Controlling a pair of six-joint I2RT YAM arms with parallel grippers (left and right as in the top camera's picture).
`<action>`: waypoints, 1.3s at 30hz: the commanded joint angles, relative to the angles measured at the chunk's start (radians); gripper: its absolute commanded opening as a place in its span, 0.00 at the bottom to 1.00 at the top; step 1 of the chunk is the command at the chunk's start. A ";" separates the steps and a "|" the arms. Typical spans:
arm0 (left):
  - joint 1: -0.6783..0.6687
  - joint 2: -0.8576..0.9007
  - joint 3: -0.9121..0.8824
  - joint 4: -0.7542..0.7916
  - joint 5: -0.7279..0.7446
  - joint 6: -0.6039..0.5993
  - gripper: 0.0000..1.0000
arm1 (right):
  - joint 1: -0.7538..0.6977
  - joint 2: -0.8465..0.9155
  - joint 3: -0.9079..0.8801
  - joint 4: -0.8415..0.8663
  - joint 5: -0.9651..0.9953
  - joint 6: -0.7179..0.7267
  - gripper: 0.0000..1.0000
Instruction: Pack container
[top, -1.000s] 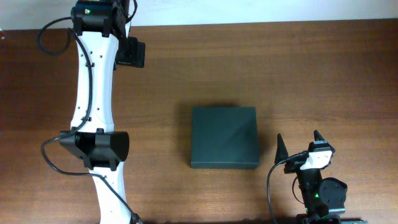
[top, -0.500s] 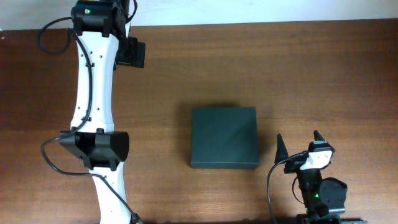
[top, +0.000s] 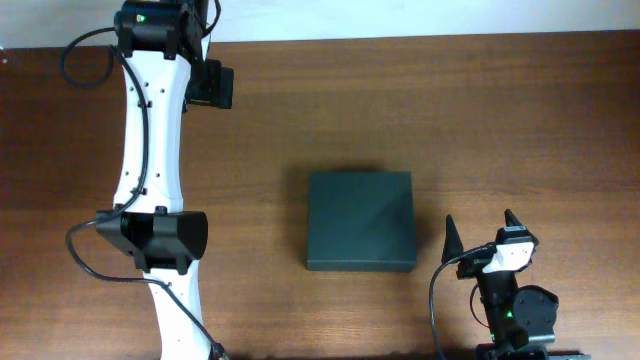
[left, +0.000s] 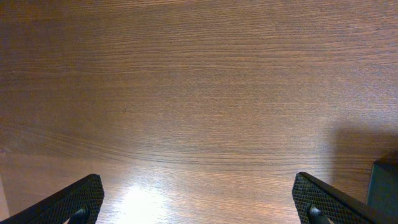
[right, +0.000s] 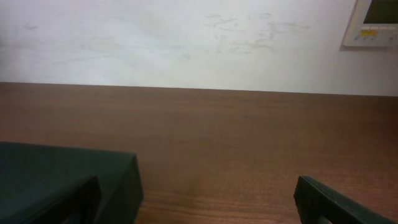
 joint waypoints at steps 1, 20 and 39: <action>0.006 -0.023 0.014 -0.001 -0.014 -0.009 0.99 | -0.006 -0.011 -0.005 -0.008 0.016 -0.006 0.99; -0.102 -0.059 0.014 0.298 0.192 -0.008 0.99 | -0.006 -0.011 -0.005 -0.007 0.016 -0.006 0.99; -0.208 -0.257 0.010 0.560 0.177 0.053 0.99 | -0.006 -0.011 -0.005 -0.007 0.016 -0.006 0.99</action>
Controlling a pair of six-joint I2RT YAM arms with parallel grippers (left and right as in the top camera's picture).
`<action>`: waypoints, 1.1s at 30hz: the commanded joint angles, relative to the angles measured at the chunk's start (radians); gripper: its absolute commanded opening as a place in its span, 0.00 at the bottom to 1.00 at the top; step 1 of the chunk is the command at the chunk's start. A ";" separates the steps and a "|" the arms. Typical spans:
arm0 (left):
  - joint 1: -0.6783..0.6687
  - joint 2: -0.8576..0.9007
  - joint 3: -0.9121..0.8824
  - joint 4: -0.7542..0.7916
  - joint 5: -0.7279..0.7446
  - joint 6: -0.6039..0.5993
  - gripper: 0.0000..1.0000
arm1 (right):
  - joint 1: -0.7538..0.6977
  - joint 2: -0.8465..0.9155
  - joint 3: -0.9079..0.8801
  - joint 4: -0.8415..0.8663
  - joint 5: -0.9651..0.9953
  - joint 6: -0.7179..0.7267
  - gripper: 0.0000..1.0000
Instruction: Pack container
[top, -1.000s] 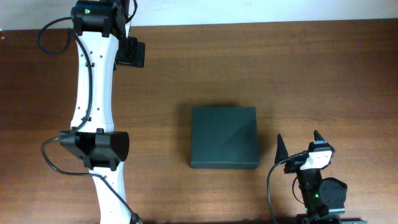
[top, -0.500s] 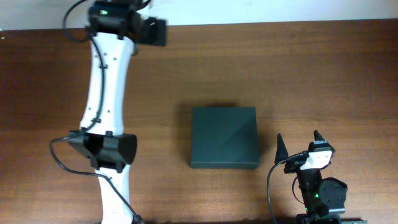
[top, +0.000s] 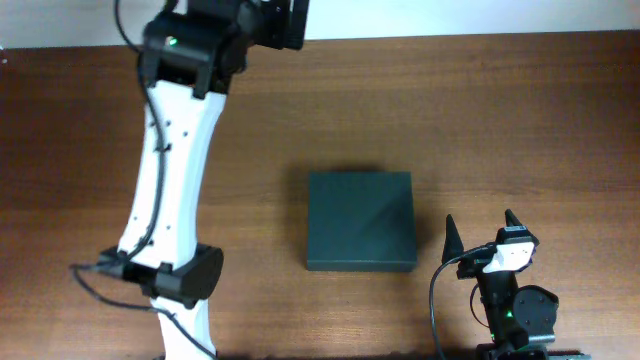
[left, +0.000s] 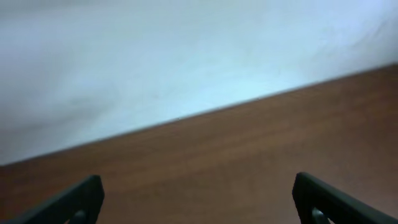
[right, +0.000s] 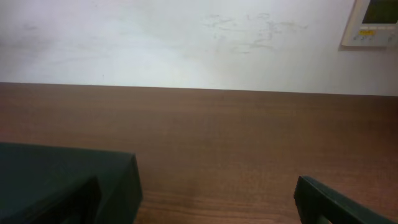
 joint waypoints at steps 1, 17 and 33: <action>0.006 -0.078 0.010 0.033 0.004 0.045 0.99 | -0.006 -0.011 -0.005 -0.008 0.013 -0.006 0.99; 0.006 -0.105 0.011 0.027 0.004 0.069 0.99 | -0.006 -0.011 -0.005 -0.008 0.013 -0.006 0.99; 0.020 -0.460 -0.583 0.484 0.054 0.092 0.99 | -0.006 -0.011 -0.005 -0.007 0.013 -0.006 0.99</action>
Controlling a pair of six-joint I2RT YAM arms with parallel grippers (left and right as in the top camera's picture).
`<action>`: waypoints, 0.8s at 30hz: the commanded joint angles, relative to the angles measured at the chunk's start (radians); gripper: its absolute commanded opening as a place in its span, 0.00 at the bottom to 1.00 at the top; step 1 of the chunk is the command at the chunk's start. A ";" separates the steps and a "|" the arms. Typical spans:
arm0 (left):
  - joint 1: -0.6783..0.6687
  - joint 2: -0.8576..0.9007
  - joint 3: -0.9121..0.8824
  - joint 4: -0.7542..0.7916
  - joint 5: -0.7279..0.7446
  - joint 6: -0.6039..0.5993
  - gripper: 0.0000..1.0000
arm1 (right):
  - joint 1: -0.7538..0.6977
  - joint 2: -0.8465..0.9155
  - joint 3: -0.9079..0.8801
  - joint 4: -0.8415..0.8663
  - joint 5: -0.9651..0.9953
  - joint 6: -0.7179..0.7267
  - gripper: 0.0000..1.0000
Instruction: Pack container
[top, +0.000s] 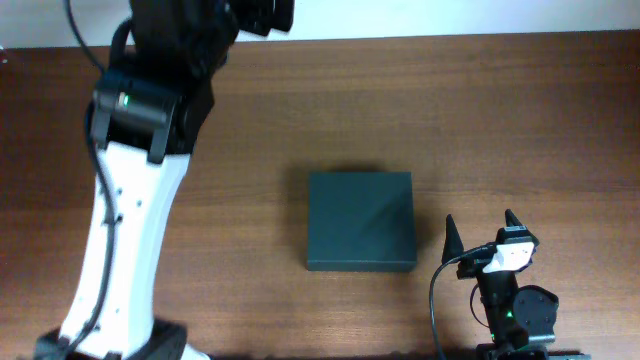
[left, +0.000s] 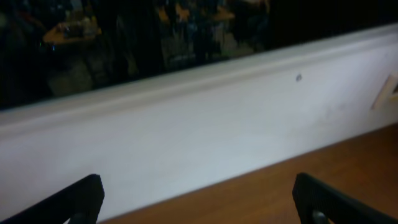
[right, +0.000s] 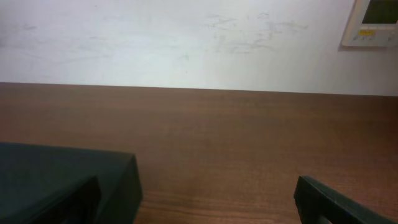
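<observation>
A dark green square container (top: 360, 220) with its lid on sits mid-table; its near corner shows in the right wrist view as the container (right: 62, 177). My right gripper (top: 478, 235) rests open at the front right, just right of the container, with nothing between its fingers (right: 336, 202). My left arm (top: 150, 110) is raised high over the table's back left edge. The left gripper (left: 196, 202) is open and empty, its fingers (left: 323, 199) wide apart, facing the white wall and a dark window.
The wooden table (top: 500, 120) runs to a white wall (right: 186, 43) at the back. A wall panel (right: 373, 22) hangs at the upper right of the right wrist view. The left arm's white links stretch along the table's left side.
My left arm has risen further and tilted up: its wrist camera now sees the wall and a dark window instead of mainly table edge. The right gripper and container are unchanged.
At first my left gripper hung open low over the back left of the table, facing the wood. Then it was lifted at the back edge, facing the wall. Now it is higher still. The container and the right gripper stayed put throughout.
</observation>
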 joint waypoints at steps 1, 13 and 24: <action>0.027 -0.126 -0.184 0.038 0.014 0.027 0.99 | -0.006 -0.011 -0.005 -0.007 0.012 -0.006 0.98; 0.204 -0.529 -0.760 0.174 0.046 0.027 0.99 | -0.006 -0.011 -0.005 -0.007 0.012 -0.006 0.99; 0.241 -0.899 -1.300 0.541 0.052 0.046 0.99 | -0.006 -0.011 -0.005 -0.008 0.012 -0.006 0.99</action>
